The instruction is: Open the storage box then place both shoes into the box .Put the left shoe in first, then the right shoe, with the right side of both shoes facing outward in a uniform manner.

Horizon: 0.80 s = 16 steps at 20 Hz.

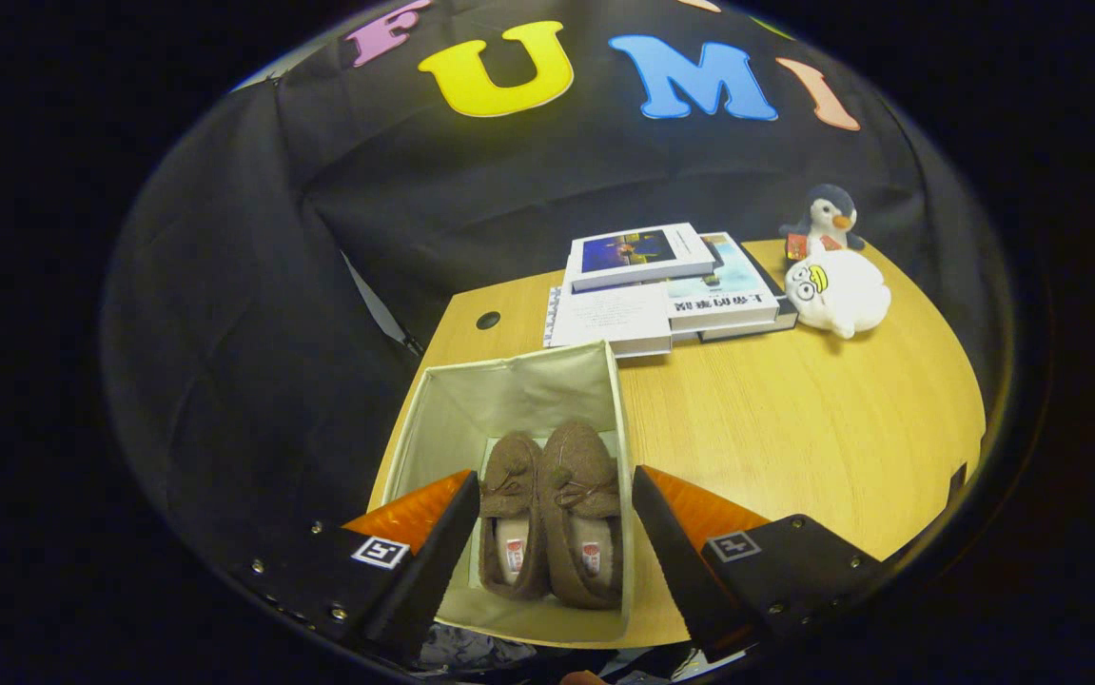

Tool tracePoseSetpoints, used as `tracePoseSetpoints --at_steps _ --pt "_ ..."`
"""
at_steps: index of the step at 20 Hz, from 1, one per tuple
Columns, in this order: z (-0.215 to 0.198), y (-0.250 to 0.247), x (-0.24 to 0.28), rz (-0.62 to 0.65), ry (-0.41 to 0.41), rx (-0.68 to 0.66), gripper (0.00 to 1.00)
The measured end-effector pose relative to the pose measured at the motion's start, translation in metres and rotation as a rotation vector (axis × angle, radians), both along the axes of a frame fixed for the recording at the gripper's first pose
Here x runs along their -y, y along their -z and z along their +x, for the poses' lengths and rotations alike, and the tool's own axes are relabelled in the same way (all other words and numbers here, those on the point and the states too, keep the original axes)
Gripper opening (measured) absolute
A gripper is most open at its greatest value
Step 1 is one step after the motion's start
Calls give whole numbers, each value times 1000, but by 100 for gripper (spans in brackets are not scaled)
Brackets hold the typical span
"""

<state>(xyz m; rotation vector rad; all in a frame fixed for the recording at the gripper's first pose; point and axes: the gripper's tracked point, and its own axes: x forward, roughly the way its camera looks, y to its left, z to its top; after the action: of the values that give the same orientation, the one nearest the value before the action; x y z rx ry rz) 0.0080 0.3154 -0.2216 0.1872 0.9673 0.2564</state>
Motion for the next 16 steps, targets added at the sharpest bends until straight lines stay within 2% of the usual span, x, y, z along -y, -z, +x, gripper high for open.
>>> tracePoseSetpoints --at_steps 9,16 --pt "12 -86 49 4 -37 244 98" --pt "16 -132 126 -61 -20 402 98"
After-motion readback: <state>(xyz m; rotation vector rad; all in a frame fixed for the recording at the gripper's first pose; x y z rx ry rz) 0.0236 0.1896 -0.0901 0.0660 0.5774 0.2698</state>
